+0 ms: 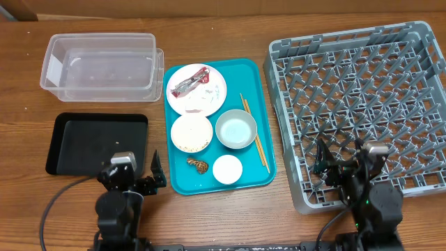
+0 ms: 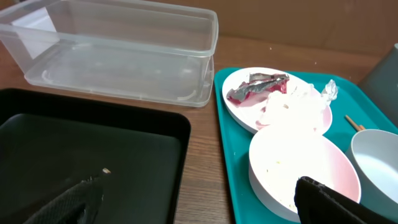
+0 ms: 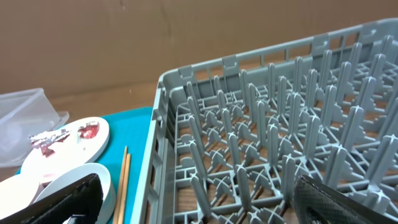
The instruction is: Sort waste into correct bins and load items into the dishwasher
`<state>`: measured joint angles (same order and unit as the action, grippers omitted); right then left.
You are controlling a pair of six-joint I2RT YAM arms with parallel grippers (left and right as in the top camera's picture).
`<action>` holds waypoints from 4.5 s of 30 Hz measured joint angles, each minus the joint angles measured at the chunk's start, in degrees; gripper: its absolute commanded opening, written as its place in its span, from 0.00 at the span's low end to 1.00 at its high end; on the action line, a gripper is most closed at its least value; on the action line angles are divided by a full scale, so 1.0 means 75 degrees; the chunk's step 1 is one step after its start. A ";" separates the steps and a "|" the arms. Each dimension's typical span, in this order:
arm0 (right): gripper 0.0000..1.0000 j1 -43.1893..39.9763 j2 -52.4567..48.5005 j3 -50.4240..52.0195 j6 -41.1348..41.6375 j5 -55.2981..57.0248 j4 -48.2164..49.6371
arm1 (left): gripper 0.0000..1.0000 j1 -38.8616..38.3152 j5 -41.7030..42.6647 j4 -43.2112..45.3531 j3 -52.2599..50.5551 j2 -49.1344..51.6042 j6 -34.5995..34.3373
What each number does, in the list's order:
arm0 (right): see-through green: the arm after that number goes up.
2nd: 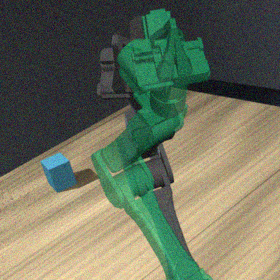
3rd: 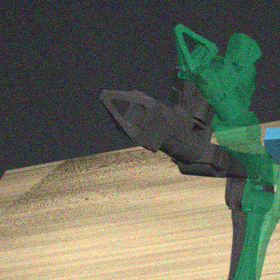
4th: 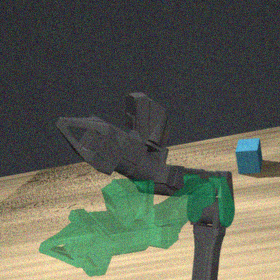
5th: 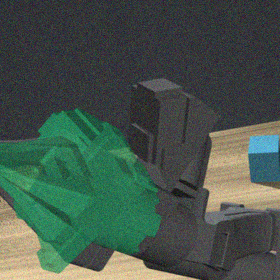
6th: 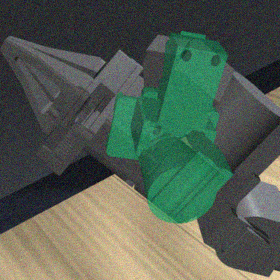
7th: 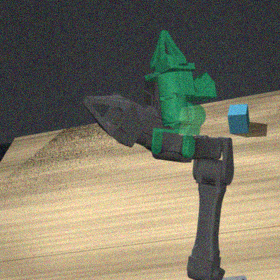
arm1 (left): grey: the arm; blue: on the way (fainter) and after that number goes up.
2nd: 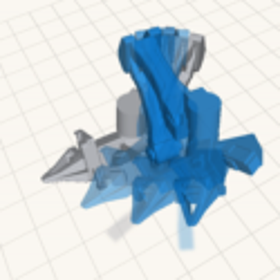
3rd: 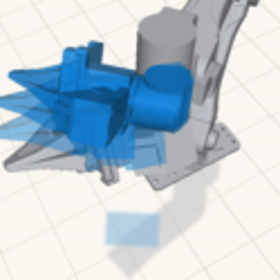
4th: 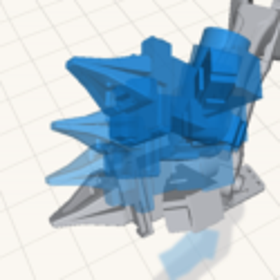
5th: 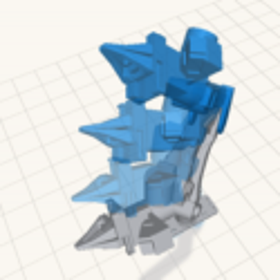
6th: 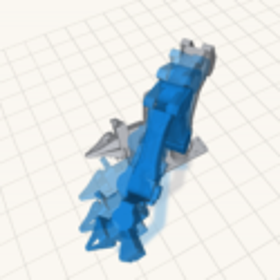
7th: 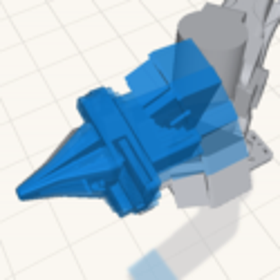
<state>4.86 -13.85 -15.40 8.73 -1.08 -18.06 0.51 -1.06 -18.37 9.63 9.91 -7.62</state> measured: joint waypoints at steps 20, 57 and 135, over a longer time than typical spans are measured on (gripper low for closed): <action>1.00 0.0000 -0.5074 -0.4240 0.0047 -0.0516 -0.3928 | 1.00 0.0000 0.1349 -0.3891 0.5391 0.5703 0.0105; 1.00 0.0000 -0.5292 -0.4240 0.0064 -0.1026 -0.4028 | 1.00 -0.0096 0.1865 -0.3413 0.7423 0.7877 0.0388; 1.00 0.0000 -0.5289 -0.4246 0.0064 -0.1026 -0.4025 | 0.04 -0.1422 0.0102 -0.2454 1.0185 1.4085 0.2885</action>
<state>4.86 -53.52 -47.24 9.21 -8.78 -48.25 -10.15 -0.30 -36.77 86.02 115.55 14.02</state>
